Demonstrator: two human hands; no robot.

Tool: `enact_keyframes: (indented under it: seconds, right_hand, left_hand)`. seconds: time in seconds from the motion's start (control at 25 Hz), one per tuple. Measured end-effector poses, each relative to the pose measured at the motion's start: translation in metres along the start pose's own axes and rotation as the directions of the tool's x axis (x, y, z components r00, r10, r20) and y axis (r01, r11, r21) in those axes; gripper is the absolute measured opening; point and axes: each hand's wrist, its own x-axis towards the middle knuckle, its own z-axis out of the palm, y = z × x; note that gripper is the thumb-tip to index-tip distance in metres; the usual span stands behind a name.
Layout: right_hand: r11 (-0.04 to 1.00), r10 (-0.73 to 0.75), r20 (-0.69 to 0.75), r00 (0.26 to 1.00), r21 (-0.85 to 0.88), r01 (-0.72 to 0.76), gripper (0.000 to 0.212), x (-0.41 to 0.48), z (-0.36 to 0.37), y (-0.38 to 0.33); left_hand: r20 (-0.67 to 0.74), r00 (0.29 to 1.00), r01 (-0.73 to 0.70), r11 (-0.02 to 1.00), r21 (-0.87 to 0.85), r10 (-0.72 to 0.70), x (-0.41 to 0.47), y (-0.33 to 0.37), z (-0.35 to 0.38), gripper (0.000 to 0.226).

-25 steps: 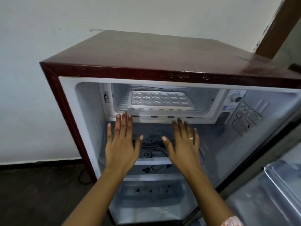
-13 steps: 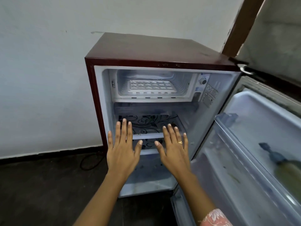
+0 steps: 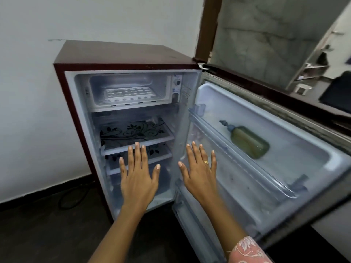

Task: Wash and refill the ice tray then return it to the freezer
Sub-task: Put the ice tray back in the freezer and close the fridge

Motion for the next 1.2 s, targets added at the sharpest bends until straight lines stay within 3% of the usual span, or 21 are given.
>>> enact_keyframes:
  seconds: [0.36, 0.56, 0.68, 0.84, 0.96, 1.08, 1.2]
  right_hand:
    - [0.972, 0.083, -0.297, 0.951, -0.186, -0.143, 0.054, -0.043, -0.076, 0.086]
    - [0.958, 0.112, -0.478, 0.871, -0.180, -0.222, 0.054, -0.070, -0.130, 0.144]
    - [0.949, 0.202, -0.544, 0.814, -0.098, -0.300, 0.060, -0.085, -0.154, 0.183]
    - [0.919, 0.380, -0.431, 0.819, 0.278, -0.280, 0.073, -0.094, -0.166, 0.222]
    - [0.814, 0.423, -0.283, 0.861, 0.536, -0.224, 0.080, -0.098, -0.165, 0.234]
    - [0.744, 0.378, -0.142, 0.915, 0.634, -0.210, 0.080, -0.106, -0.159, 0.236]
    - [0.706, 0.370, -0.128, 0.920, 0.683, -0.189, 0.078, -0.111, -0.160, 0.234]
  left_hand:
    - [0.057, 0.990, -0.125, 0.986, -0.110, 0.132, -0.026, 0.104, -0.003, 0.075]
    - [0.018, 0.982, -0.177, 0.954, -0.243, 0.187, -0.046, 0.188, -0.009, 0.070]
    - [-0.001, 0.975, -0.212, 0.928, -0.308, 0.223, -0.060, 0.235, -0.018, 0.067]
    - [-0.003, 0.960, -0.260, 0.894, -0.364, 0.278, -0.077, 0.278, -0.024, 0.065]
    - [0.005, 0.948, -0.295, 0.887, -0.356, 0.317, -0.089, 0.293, -0.019, 0.061]
    - [0.012, 0.944, -0.308, 0.896, -0.321, 0.329, -0.101, 0.297, -0.013, 0.058]
    - [0.017, 0.954, -0.283, 0.917, -0.282, 0.300, -0.104, 0.294, -0.013, 0.059]
